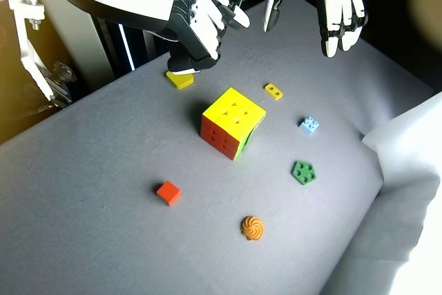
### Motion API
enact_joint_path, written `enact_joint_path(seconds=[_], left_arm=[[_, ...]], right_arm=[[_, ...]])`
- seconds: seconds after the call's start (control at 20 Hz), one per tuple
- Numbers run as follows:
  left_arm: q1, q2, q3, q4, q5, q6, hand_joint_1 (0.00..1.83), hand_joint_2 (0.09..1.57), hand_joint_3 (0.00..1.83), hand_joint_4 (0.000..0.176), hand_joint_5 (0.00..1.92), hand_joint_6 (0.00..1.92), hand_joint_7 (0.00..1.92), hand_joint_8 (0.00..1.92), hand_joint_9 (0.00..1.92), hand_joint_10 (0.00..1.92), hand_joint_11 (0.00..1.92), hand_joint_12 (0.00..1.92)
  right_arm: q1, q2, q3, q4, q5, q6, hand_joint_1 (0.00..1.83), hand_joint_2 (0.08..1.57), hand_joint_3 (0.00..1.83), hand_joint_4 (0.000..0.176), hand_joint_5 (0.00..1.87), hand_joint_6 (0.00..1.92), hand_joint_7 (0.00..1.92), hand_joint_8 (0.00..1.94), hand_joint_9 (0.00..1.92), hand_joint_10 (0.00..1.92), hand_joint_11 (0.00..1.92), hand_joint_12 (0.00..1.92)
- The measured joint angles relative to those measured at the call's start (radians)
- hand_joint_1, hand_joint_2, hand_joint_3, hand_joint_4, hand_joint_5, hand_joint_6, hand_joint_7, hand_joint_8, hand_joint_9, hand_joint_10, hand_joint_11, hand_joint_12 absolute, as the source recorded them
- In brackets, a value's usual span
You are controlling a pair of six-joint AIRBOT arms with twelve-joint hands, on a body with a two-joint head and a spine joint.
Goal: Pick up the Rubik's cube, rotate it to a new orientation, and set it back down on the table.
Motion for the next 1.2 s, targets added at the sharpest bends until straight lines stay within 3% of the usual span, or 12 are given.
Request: enact_joint_path(seconds=[0.05,0.1,0.15,0.2,0.25,0.3,0.35,0.45,0.75,0.9,1.15,1.2], left_arm=[[-0.002,0.000,0.000,-0.002,0.000,0.001,0.07,0.85,0.01,0.108,0.19,0.00,0.25,0.00,0.20,0.00,0.00,0.45],[-0.001,0.000,0.000,-0.008,0.000,0.000,0.04,0.85,0.01,0.074,0.19,0.00,0.24,0.00,0.19,0.00,0.00,0.38],[0.000,0.000,0.000,-0.009,0.000,0.001,0.05,0.85,0.01,0.061,0.21,0.01,0.24,0.00,0.19,0.00,0.00,0.39],[0.000,0.000,0.000,-0.009,-0.001,-0.001,0.07,0.83,0.00,0.046,0.22,0.01,0.25,0.00,0.19,0.00,0.00,0.37],[0.000,0.000,0.000,-0.009,-0.001,-0.003,0.05,0.85,0.00,0.056,0.17,0.00,0.18,0.00,0.15,0.00,0.00,0.29],[0.000,0.000,0.000,-0.010,0.000,-0.005,0.12,0.84,0.00,0.003,0.13,0.00,0.07,0.01,0.04,0.00,0.00,0.06],[0.000,0.000,0.000,-0.013,0.000,-0.012,0.14,0.83,0.00,0.000,0.13,0.00,0.06,0.01,0.04,0.01,0.00,0.01],[0.000,0.000,0.000,-0.011,-0.001,-0.016,0.18,0.82,0.00,0.000,0.13,0.00,0.07,0.01,0.06,0.01,0.02,0.01],[-0.002,0.001,-0.017,-0.025,-0.004,-0.030,0.29,0.79,0.00,0.000,0.00,0.00,0.00,0.00,0.00,0.00,0.00,0.00],[-0.002,0.001,-0.007,-0.026,-0.006,-0.042,0.27,0.80,0.00,0.000,0.00,0.00,0.00,0.00,0.00,0.00,0.02,0.01],[-0.008,-0.091,0.037,-0.039,-0.023,-0.076,0.23,0.85,0.02,0.000,0.11,0.01,0.06,0.00,0.04,0.00,0.03,0.02],[-0.008,-0.115,0.041,-0.050,-0.022,-0.089,0.35,0.87,0.02,0.000,0.12,0.01,0.06,0.00,0.04,0.00,0.03,0.02]], right_arm=[[0.000,0.000,-0.002,0.000,0.003,0.000,0.00,1.00,0.01,0.113,0.08,0.01,0.07,0.01,0.06,0.00,0.00,0.26],[0.000,0.000,-0.002,-0.004,0.003,-0.001,0.00,1.00,0.00,0.087,0.06,0.00,0.05,0.00,0.06,0.00,0.00,0.29],[0.000,0.000,-0.002,-0.007,0.003,-0.002,0.00,1.00,0.00,0.078,0.04,0.00,0.02,0.00,0.03,0.00,0.00,0.22],[0.000,0.000,-0.002,-0.004,0.002,-0.002,0.00,1.00,0.00,0.065,0.08,0.00,0.06,0.00,0.07,0.01,0.00,0.31],[0.000,0.000,-0.002,-0.004,0.002,-0.002,0.00,0.97,0.00,0.045,0.09,0.00,0.05,0.00,0.04,0.00,0.00,0.27],[0.000,0.000,-0.002,-0.005,0.002,-0.002,0.02,0.95,0.00,0.021,0.04,0.00,0.01,0.00,0.01,0.00,0.00,0.14],[0.000,0.000,-0.002,-0.005,0.002,-0.003,0.00,0.94,0.00,0.000,0.04,0.00,0.02,0.00,0.00,0.00,0.00,0.17],[0.000,0.000,-0.002,-0.004,0.002,-0.005,0.07,0.90,0.00,0.000,0.13,0.00,0.10,0.01,0.08,0.00,0.00,0.35],[0.000,0.000,-0.002,-0.005,0.003,-0.008,0.09,0.86,0.00,0.000,0.12,0.00,0.12,0.00,0.08,0.00,0.00,0.29],[0.000,0.000,-0.002,-0.005,0.002,-0.012,0.08,0.87,0.00,0.000,0.14,0.00,0.13,0.00,0.09,0.00,0.00,0.32],[0.000,0.002,-0.005,-0.005,0.001,-0.013,0.11,0.89,0.00,0.000,0.10,0.00,0.09,0.00,0.06,0.00,0.00,0.22],[0.000,0.002,-0.005,-0.005,0.002,-0.013,0.11,0.88,0.00,0.000,0.11,0.00,0.11,0.00,0.08,0.00,0.00,0.29]])
